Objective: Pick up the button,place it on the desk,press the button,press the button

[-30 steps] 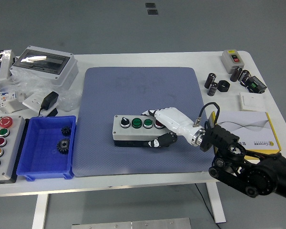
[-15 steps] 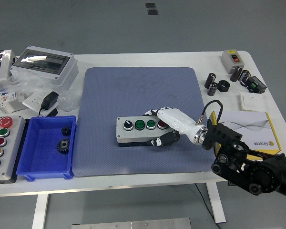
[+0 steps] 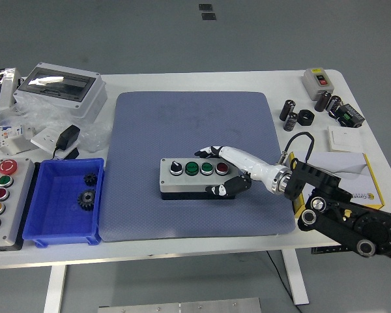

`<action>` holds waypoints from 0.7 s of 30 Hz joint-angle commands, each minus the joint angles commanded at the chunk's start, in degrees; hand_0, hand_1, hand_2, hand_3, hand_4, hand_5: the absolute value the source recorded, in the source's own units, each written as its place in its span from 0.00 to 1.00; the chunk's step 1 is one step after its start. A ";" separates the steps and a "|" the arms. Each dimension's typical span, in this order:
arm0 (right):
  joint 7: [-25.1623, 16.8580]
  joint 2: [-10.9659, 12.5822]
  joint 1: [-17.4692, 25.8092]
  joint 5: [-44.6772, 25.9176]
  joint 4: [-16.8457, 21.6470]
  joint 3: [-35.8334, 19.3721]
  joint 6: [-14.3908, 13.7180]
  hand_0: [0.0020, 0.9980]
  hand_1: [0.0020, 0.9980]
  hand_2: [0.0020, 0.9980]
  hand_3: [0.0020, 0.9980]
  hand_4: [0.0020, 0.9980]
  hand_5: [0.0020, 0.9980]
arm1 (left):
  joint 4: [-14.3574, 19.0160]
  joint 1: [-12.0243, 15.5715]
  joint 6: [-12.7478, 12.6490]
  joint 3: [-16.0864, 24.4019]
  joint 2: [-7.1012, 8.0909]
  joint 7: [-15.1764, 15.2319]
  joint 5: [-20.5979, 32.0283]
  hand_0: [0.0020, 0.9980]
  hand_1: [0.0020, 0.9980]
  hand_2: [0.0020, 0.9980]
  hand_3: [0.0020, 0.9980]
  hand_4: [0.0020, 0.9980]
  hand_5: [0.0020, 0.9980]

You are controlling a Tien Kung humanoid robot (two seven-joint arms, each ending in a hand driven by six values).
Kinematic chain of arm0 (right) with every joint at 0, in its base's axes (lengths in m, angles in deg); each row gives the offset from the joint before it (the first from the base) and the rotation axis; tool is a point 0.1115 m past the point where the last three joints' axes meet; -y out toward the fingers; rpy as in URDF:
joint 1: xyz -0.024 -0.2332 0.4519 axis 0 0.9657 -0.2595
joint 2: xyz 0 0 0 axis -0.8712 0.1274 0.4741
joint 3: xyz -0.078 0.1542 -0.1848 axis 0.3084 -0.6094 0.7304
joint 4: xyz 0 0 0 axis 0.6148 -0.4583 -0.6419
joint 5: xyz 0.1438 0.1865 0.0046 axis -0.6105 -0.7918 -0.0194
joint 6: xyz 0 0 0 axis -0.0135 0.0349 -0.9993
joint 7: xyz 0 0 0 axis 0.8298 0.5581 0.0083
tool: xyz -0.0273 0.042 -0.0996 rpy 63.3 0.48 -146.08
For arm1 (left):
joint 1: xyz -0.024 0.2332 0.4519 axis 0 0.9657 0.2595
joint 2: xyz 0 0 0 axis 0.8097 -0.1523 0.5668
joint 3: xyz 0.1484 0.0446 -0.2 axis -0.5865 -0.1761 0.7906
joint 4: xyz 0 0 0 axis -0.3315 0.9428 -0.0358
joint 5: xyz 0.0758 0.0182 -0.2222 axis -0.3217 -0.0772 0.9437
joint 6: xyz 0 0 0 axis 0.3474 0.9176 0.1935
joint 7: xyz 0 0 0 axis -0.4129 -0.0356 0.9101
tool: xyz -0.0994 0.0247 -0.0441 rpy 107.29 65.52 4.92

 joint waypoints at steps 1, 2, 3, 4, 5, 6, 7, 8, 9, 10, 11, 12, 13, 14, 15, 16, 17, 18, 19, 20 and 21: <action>-0.06 0.22 0.12 -1.02 0.53 -0.54 0.55 0.94 0.90 0.93 0.94 0.71 0.06 | 0.00 0.00 0.01 -0.04 -0.02 0.00 0.01 0.60 0.60 0.53 0.61 0.65 0.20; -0.16 0.51 0.27 -2.47 1.27 -1.30 1.28 0.94 0.90 0.93 0.94 0.71 0.06 | 0.00 0.01 0.01 -0.10 -0.05 0.00 0.04 0.60 0.60 0.53 0.61 0.65 0.20; -0.27 0.79 0.41 -3.90 2.05 -2.11 2.03 0.94 0.90 0.93 0.94 0.71 0.06 | 0.00 0.02 0.02 -0.14 -0.08 -0.01 0.04 0.60 0.60 0.53 0.61 0.65 0.20; -0.34 1.03 0.52 -5.10 2.73 -2.81 2.68 0.94 0.90 0.93 0.94 0.71 0.06 | 0.00 0.02 0.04 -0.19 -0.10 -0.02 0.05 0.60 0.60 0.53 0.61 0.65 0.20; -0.37 1.33 0.66 -6.62 3.58 -3.65 3.42 0.94 0.90 0.93 0.94 0.71 0.06 | 0.00 0.03 0.04 -0.26 -0.12 -0.01 0.08 0.60 0.60 0.53 0.61 0.65 0.20; -0.38 1.55 0.76 -7.74 4.19 -4.21 3.86 0.94 0.90 0.93 0.94 0.71 0.06 | 0.00 0.03 0.05 -0.30 -0.13 -0.01 0.11 0.60 0.60 0.53 0.61 0.65 0.20; -0.35 1.86 0.92 -8.96 4.93 -4.83 4.32 0.95 0.90 0.93 0.95 0.74 0.11 | 0.00 0.03 0.06 -0.36 -0.14 -0.01 0.14 0.60 0.60 0.53 0.61 0.64 0.19; -0.28 2.16 1.09 -9.95 5.63 -5.37 4.68 0.95 0.90 0.93 0.95 0.74 0.11 | 0.00 0.03 0.07 -0.40 -0.14 0.00 0.16 0.60 0.60 0.53 0.61 0.64 0.19; -0.15 2.51 1.31 -10.64 6.39 -5.94 4.90 0.95 0.90 0.93 0.95 0.74 0.11 | 0.00 0.03 0.07 -0.40 -0.14 0.00 0.16 0.60 0.60 0.53 0.61 0.64 0.19; 0.03 3.03 1.66 -11.19 7.35 -6.76 5.01 0.95 0.90 0.93 0.95 0.74 0.11 | 0.00 0.03 0.07 -0.41 -0.13 0.01 0.17 0.60 0.60 0.53 0.61 0.64 0.19; 0.32 3.75 2.14 -11.51 8.60 -7.87 4.97 0.95 0.90 0.93 0.95 0.74 0.11 | 0.00 0.02 0.08 -0.43 -0.13 0.02 0.20 0.60 0.60 0.53 0.61 0.64 0.19; 1.28 4.96 2.92 -10.94 10.33 -9.37 4.12 0.95 0.90 0.93 0.95 0.74 0.11 | 0.00 0.05 0.06 -0.50 -0.13 0.03 0.34 0.60 0.60 0.53 0.61 0.64 0.19; 2.14 5.72 3.35 -10.08 11.50 -10.25 3.24 0.96 0.91 0.94 0.96 0.76 0.14 | 0.00 0.08 0.05 -0.54 -0.13 0.05 0.43 0.60 0.60 0.53 0.61 0.64 0.19; 3.19 6.55 3.77 -8.96 12.66 -11.14 2.58 0.96 0.91 0.94 0.96 0.76 0.14 | 0.00 0.11 0.05 -0.47 -0.13 0.03 0.41 0.60 0.60 0.53 0.61 0.64 0.19; 4.74 7.65 4.19 -7.47 13.95 -12.18 3.30 0.96 0.91 0.94 0.96 0.76 0.14 | 0.00 0.16 0.05 -0.39 -0.14 -0.02 0.36 0.60 0.60 0.53 0.61 0.64 0.19; 6.72 8.87 4.45 -5.75 15.34 -13.20 5.05 0.96 0.91 0.94 0.96 0.76 0.14 | 0.00 0.24 0.05 -0.33 -0.16 -0.07 0.35 0.60 0.60 0.53 0.61 0.64 0.19; 8.53 9.73 4.52 -4.38 16.31 -13.73 6.74 0.96 0.91 0.94 0.96 0.76 0.14 | 0.00 0.28 0.06 -0.28 -0.17 -0.11 0.32 0.60 0.60 0.53 0.61 0.64 0.19; 10.90 10.69 4.48 -2.83 17.14 -14.12 9.06 0.96 0.91 0.94 0.96 0.76 0.14 | 0.00 0.29 0.07 -0.22 -0.18 -0.15 0.28 0.60 0.60 0.53 0.61 0.64 0.19; 12.78 11.45 4.46 -1.61 17.69 -14.38 10.95 0.98 0.93 0.95 0.98 0.80 0.18 | 0.00 0.28 0.08 -0.20 -0.18 -0.15 0.27 0.60 0.60 0.53 0.61 0.64 0.18; 15.13 12.19 4.49 -0.27 18.29 -14.77 13.33 0.98 0.93 0.95 0.98 0.80 0.18 | 0.00 0.26 0.08 -0.20 -0.17 -0.15 0.30 0.60 0.60 0.53 0.61 0.64 0.18; 16.89 12.70 4.55 0.70 18.84 -15.27 15.16 0.98 0.93 0.95 0.98 0.80 0.18 | 0.00 0.23 0.09 -0.24 -0.17 -0.13 0.34 0.60 0.60 0.53 0.61 0.64 0.18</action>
